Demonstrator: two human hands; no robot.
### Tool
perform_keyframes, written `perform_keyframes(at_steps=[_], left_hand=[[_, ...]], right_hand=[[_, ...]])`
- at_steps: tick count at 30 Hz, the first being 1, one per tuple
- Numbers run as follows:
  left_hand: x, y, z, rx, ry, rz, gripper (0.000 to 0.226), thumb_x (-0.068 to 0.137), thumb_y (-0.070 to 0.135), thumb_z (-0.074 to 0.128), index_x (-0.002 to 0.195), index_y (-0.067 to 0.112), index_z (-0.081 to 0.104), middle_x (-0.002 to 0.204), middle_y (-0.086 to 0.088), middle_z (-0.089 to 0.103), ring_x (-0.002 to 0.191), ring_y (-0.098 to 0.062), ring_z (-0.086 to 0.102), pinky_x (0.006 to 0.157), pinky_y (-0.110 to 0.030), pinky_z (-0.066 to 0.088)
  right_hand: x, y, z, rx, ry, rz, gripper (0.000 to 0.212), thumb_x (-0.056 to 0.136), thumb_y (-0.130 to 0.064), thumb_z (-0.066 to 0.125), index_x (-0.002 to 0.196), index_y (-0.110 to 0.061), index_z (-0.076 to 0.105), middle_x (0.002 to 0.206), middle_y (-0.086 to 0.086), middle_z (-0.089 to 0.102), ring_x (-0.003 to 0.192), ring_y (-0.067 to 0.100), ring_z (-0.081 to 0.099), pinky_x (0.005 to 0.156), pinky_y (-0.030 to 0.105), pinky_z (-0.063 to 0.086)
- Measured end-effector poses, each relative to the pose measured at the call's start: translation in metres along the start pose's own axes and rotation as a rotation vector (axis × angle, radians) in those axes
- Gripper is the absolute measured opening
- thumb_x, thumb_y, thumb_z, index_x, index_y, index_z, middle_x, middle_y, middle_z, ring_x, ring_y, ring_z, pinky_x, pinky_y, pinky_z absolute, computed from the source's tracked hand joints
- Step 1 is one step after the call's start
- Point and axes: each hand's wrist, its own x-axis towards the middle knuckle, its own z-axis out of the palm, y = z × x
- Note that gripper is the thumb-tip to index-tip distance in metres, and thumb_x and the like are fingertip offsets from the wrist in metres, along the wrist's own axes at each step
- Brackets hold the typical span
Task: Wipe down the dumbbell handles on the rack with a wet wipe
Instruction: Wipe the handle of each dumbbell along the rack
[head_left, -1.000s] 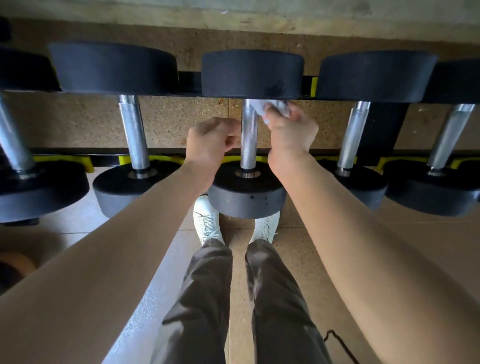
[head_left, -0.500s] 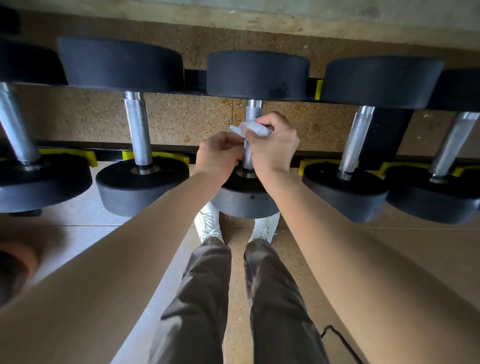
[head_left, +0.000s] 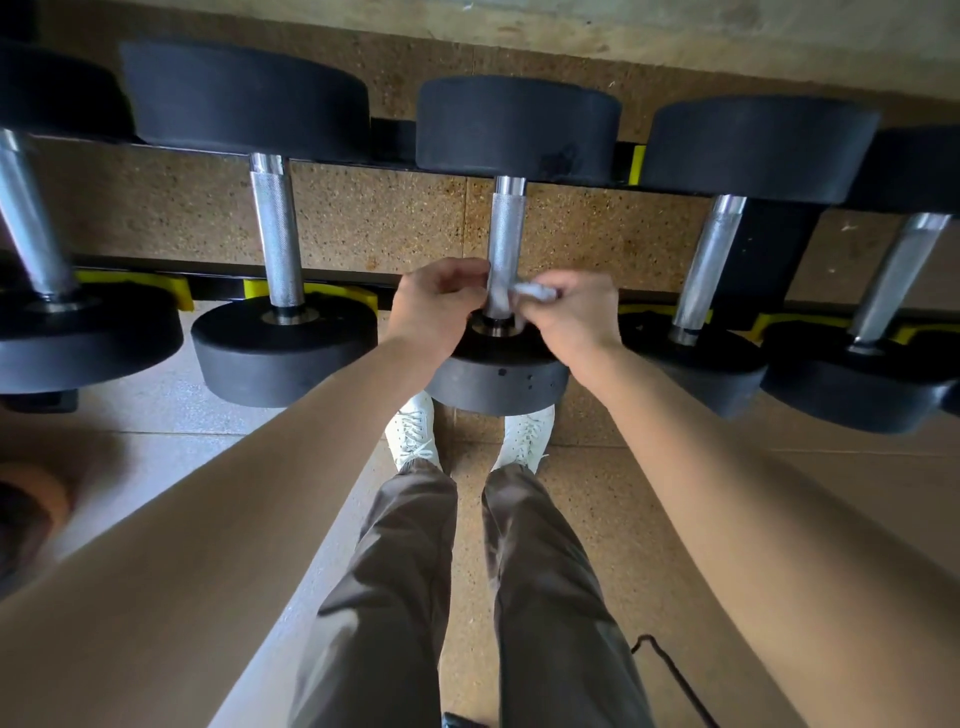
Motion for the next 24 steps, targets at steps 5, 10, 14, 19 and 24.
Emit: perform_keyframes(at_steps=[5,10,14,19,24], left_hand=[[-0.005,0.002,-0.001,0.05,0.019,0.018,0.026,0.087,0.004,0.067,0.098,0.027,0.076,0.091,0.011,0.075,0.088,-0.006,0.068,0.089,-0.025,0.055],[-0.018,0.007,-0.004,0.034,-0.132,0.191,0.039,0.08,0.01,0.081,0.114,0.026,0.07,0.101,0.004,0.075,0.093,-0.01,0.072,0.087,-0.027,0.057],[-0.01,0.018,-0.008,0.167,0.0,0.274,0.018,0.087,0.023,0.079,0.104,0.021,0.075,0.091,0.004,0.076,0.071,-0.007,0.069,0.067,-0.027,0.057],[0.02,0.045,-0.001,0.05,0.341,0.057,0.013,0.088,0.029,0.074,0.076,0.025,0.071,0.078,0.005,0.072,0.072,-0.01,0.067,0.071,-0.031,0.058],[0.043,0.059,0.018,0.065,0.337,0.043,0.021,0.091,0.028,0.069,0.072,0.02,0.068,0.076,0.001,0.069,0.07,-0.017,0.064,0.061,-0.024,0.047]], right_hand=[[-0.003,0.006,-0.007,-0.169,-0.136,-0.012,0.018,0.077,-0.023,0.084,0.093,-0.014,0.079,0.087,0.003,0.076,0.077,0.017,0.07,0.061,0.03,0.057],[-0.006,-0.024,-0.006,0.21,0.041,0.034,0.033,0.073,-0.018,0.087,0.101,-0.013,0.069,0.102,0.002,0.071,0.087,0.016,0.071,0.069,0.03,0.061],[-0.006,-0.043,-0.004,0.528,-0.08,0.086,0.022,0.083,-0.017,0.078,0.101,-0.008,0.071,0.099,0.011,0.075,0.089,0.024,0.074,0.079,0.036,0.062],[0.01,-0.029,-0.003,0.306,0.06,-0.048,0.014,0.09,-0.017,0.07,0.104,-0.019,0.069,0.102,-0.004,0.072,0.098,0.014,0.069,0.088,0.037,0.06],[0.013,-0.013,0.007,0.078,0.042,-0.178,0.034,0.084,-0.004,0.076,0.113,-0.016,0.064,0.098,-0.003,0.066,0.088,0.004,0.064,0.081,0.017,0.056]])
